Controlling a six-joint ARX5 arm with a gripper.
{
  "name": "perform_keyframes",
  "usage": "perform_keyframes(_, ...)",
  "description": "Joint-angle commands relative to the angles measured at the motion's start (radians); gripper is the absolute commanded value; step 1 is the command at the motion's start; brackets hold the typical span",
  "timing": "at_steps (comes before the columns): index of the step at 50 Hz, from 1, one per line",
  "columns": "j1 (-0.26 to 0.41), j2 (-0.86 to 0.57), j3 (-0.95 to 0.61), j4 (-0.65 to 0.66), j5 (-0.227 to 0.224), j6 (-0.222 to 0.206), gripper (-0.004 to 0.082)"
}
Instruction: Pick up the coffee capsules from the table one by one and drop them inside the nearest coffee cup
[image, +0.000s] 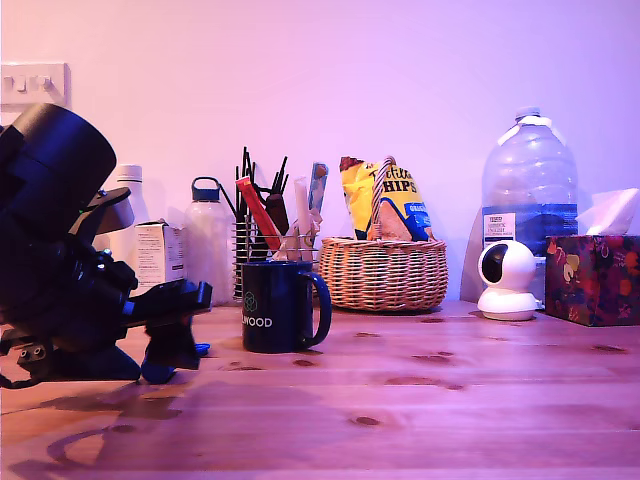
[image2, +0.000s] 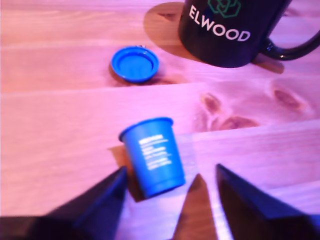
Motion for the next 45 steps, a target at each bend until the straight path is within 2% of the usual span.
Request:
perform_keyframes(1,0.007,0.024,0.011,0.005,0.001,0.035,0.0339)
perform_keyframes(7,0.014,0.024,0.011,0.011,-0.005,0.069,0.0212)
perform_keyframes(14,0.027,0.024,0.011,0.024,-0.005,0.077,0.0160)
perform_keyframes(34,0.032,0.014,0.011,0.029,-0.003,0.084,0.0157)
perform_keyframes(40,0.028,-0.024,0.011,0.005,0.001,0.112,0.0157)
perform_keyframes(45,0.019,-0.082,0.011,-0.032,0.004,0.163,0.0157)
